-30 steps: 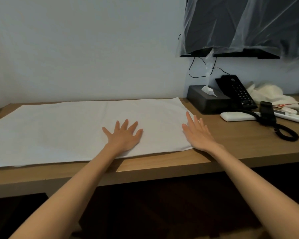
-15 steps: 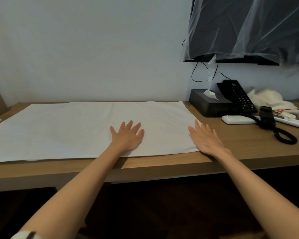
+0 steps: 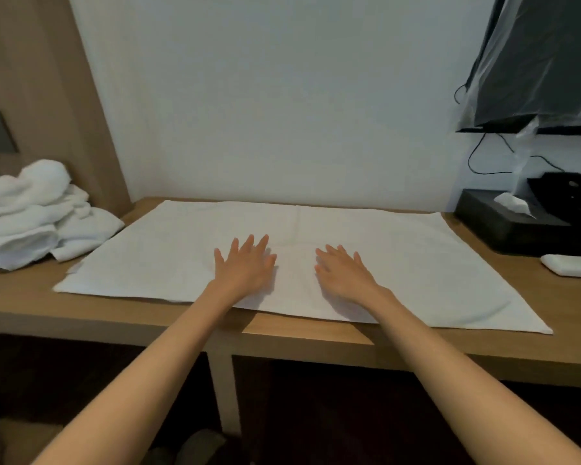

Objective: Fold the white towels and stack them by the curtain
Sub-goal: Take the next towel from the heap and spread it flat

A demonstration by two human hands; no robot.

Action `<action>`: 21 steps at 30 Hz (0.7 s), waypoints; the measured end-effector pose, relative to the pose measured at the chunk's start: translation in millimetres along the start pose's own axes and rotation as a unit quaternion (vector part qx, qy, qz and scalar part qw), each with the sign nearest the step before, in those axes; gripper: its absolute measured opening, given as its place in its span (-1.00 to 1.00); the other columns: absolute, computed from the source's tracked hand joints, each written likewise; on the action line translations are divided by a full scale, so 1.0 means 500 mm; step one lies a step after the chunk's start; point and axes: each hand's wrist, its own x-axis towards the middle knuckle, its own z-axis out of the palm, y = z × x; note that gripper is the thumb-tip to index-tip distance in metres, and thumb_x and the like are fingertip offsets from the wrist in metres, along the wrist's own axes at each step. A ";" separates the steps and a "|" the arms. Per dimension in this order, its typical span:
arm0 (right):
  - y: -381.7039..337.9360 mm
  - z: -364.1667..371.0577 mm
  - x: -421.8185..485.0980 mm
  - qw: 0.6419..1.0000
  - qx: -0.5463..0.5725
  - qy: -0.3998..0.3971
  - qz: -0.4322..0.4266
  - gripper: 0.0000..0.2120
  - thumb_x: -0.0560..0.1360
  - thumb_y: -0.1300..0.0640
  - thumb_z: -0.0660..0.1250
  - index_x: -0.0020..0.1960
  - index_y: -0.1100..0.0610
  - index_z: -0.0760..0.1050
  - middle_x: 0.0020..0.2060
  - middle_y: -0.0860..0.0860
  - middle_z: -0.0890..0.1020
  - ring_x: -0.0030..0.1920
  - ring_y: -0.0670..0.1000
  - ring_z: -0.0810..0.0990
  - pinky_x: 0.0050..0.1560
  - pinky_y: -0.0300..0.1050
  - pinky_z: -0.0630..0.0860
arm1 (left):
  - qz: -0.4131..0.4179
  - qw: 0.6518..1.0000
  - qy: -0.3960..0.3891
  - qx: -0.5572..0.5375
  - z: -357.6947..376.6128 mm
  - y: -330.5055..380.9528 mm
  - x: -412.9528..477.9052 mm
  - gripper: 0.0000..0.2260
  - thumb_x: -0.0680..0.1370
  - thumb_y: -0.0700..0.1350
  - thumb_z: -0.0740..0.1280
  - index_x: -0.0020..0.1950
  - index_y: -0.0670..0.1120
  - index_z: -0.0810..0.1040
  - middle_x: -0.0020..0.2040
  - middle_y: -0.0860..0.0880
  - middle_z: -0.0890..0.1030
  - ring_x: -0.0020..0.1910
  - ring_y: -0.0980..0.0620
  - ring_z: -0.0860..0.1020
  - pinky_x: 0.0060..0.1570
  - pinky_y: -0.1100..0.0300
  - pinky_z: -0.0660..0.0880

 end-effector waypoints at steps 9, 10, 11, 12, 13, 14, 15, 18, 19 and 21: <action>-0.066 0.086 0.039 0.997 -0.069 0.000 -0.024 -0.49 0.60 -0.24 -0.26 0.53 -0.22 -0.14 0.55 -0.10 -0.12 0.55 0.06 -0.18 0.40 0.33 -0.30 | -0.070 0.998 0.002 0.006 0.009 -0.205 -0.049 -0.48 0.61 0.24 -0.18 0.56 0.14 -0.05 0.58 0.01 -0.07 0.55 -0.07 -0.10 0.45 -0.16 -0.20; -0.063 0.087 0.040 0.997 -0.071 -0.002 -0.024 -0.49 0.59 -0.25 -0.27 0.53 -0.23 -0.15 0.55 -0.11 -0.12 0.55 0.06 -0.18 0.40 0.32 -0.30 | -0.084 0.996 0.003 0.007 0.005 -0.225 -0.053 -0.48 0.61 0.23 -0.18 0.56 0.14 -0.05 0.58 0.01 -0.07 0.55 -0.07 -0.09 0.45 -0.16 -0.19; -0.063 0.088 0.042 0.997 -0.073 -0.002 -0.023 -0.49 0.59 -0.26 -0.27 0.52 -0.24 -0.15 0.55 -0.11 -0.13 0.55 0.06 -0.18 0.41 0.31 -0.30 | -0.100 0.995 0.007 0.007 0.001 -0.246 -0.057 -0.49 0.62 0.22 -0.17 0.56 0.14 -0.03 0.58 0.00 -0.06 0.55 -0.08 -0.08 0.46 -0.15 -0.18; -0.063 0.090 0.042 0.997 -0.077 0.000 -0.022 -0.48 0.58 -0.27 -0.28 0.52 -0.24 -0.16 0.55 -0.11 -0.13 0.55 0.06 -0.18 0.41 0.30 -0.30 | -0.118 0.993 0.012 0.008 -0.003 -0.267 -0.062 -0.49 0.62 0.21 -0.16 0.56 0.13 -0.02 0.58 -0.02 -0.05 0.55 -0.09 -0.07 0.46 -0.14 -0.17; -0.064 0.091 0.043 0.996 -0.081 0.003 -0.020 -0.48 0.58 -0.27 -0.28 0.52 -0.25 -0.16 0.55 -0.11 -0.13 0.55 0.06 -0.18 0.41 0.30 -0.30 | -0.134 0.991 0.015 0.008 -0.008 -0.288 -0.065 -0.49 0.62 0.21 -0.16 0.56 0.12 -0.01 0.58 -0.03 -0.04 0.55 -0.10 -0.06 0.47 -0.12 -0.16; -0.065 0.091 0.043 0.996 -0.084 0.005 -0.018 -0.48 0.58 -0.28 -0.27 0.52 -0.25 -0.16 0.55 -0.11 -0.13 0.55 0.06 -0.18 0.41 0.30 -0.29 | -0.148 0.989 0.015 0.009 -0.013 -0.306 -0.070 -0.50 0.62 0.20 -0.15 0.56 0.12 -0.01 0.58 -0.05 -0.04 0.54 -0.10 -0.06 0.47 -0.11 -0.15; -0.066 0.091 0.043 0.996 -0.084 0.007 -0.017 -0.48 0.58 -0.28 -0.27 0.52 -0.25 -0.16 0.55 -0.11 -0.13 0.55 0.06 -0.18 0.42 0.30 -0.29 | -0.158 0.987 0.013 0.008 -0.017 -0.320 -0.074 -0.50 0.62 0.20 -0.15 0.56 0.12 0.00 0.58 -0.06 -0.04 0.54 -0.11 -0.06 0.48 -0.10 -0.16; -0.071 0.089 0.040 0.997 -0.080 0.005 -0.016 -0.49 0.59 -0.27 -0.26 0.52 -0.25 -0.16 0.55 -0.11 -0.13 0.55 0.06 -0.17 0.42 0.30 -0.27 | -0.152 0.988 0.021 -0.001 -0.024 -0.344 -0.089 -0.52 0.64 0.14 -0.13 0.56 0.08 0.04 0.57 -0.12 0.00 0.54 -0.12 -0.02 0.47 -0.10 -0.14; -0.070 0.087 0.039 0.997 -0.081 0.004 -0.015 -0.49 0.59 -0.26 -0.26 0.52 -0.24 -0.16 0.55 -0.10 -0.13 0.55 0.06 -0.17 0.42 0.30 -0.27 | -0.145 0.989 0.041 -0.016 -0.026 -0.347 -0.093 -0.54 0.65 0.10 -0.10 0.55 0.04 0.08 0.56 -0.14 0.05 0.53 -0.12 0.02 0.47 -0.10 -0.10; -0.073 0.085 0.036 0.997 -0.082 0.002 -0.015 -0.49 0.59 -0.25 -0.26 0.52 -0.24 -0.16 0.55 -0.10 -0.13 0.55 0.06 -0.17 0.43 0.30 -0.26 | -0.147 0.982 0.116 -0.031 -0.034 -0.360 -0.110 -0.57 0.66 0.02 -0.03 0.52 -0.05 0.22 0.52 -0.17 0.19 0.50 -0.14 0.14 0.46 -0.08 0.01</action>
